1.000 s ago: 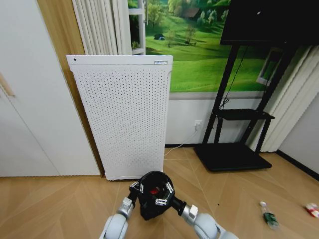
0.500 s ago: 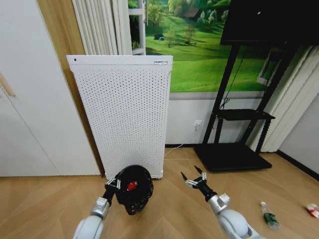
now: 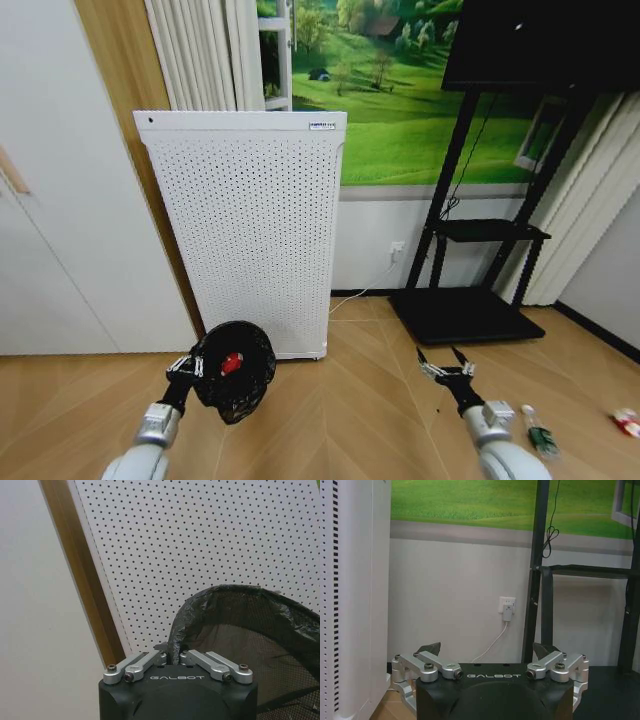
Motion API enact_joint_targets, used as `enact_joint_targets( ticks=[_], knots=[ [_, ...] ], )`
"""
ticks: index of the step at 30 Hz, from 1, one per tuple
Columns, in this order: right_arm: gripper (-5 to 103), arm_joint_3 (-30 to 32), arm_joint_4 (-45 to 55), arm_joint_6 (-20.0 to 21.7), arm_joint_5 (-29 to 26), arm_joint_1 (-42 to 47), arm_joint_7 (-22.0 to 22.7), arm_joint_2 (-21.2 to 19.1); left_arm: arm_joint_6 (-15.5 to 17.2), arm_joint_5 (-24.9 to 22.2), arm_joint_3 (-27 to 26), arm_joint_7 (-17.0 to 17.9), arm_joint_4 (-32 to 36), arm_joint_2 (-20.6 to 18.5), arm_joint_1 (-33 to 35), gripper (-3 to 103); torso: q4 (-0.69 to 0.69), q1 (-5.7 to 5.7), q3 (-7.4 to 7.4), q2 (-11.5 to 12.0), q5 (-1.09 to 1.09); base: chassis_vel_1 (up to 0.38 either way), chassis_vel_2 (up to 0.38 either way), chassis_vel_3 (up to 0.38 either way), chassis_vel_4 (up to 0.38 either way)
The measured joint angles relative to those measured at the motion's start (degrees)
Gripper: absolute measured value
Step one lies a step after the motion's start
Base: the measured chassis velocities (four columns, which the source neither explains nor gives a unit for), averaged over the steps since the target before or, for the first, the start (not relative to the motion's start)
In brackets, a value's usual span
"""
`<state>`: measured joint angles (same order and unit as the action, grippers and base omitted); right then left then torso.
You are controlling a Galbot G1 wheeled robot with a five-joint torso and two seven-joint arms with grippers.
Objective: Pick up the trash bin and place the garbage on the floor into it.
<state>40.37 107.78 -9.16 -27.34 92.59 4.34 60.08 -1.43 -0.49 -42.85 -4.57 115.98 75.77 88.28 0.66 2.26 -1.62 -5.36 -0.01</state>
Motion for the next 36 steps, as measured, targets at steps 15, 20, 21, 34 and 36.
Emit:
enact_joint_targets(
  ticks=[15, 20, 21, 34, 36],
  knots=[
    [100, -1.2, -1.6, 0.2, -1.1, -2.2, 1.0, 0.3, 0.1, -0.1, -0.1, 0.1, 1.5, 1.6, 0.7, 5, 0.01, 0.01, -0.01, 0.0, 0.02, -0.050, -0.037, 0.040, 0.040],
    [100, -2.2, -2.7, 0.2, -1.2, -3.4, 1.0, -0.3, 0.1, -0.1, 0.0, 0.1, 1.0, 1.6, 0.4, 5, 0.01, 0.01, -0.01, 0.0, 0.00, -0.202, -0.202, 0.197, 0.176],
    [100, -2.2, -2.7, 0.2, -1.2, -3.4, 1.0, -0.3, 0.1, -0.1, 0.0, 0.1, 1.0, 1.6, 0.4, 5, 0.01, 0.01, -0.01, 0.0, 0.00, -0.232, -0.206, 0.215, 0.232],
    [100, -4.3, -6.2, 0.1, -1.6, -6.1, 0.8, -2.3, 0.1, 0.0, 0.2, 0.1, 0.1, 1.5, -0.2, 5, -0.03, 0.02, -0.02, 0.0, -0.04, -0.300, -0.296, 0.299, 0.297],
    [100, -4.8, -7.4, -0.3, -1.6, -6.7, 0.8, -2.4, 0.1, 0.1, 0.3, 0.1, -0.1, 1.6, -0.4, 5, 0.01, 0.02, -0.01, 0.0, 0.09, -0.365, -0.371, 0.363, 0.365]
  ],
)
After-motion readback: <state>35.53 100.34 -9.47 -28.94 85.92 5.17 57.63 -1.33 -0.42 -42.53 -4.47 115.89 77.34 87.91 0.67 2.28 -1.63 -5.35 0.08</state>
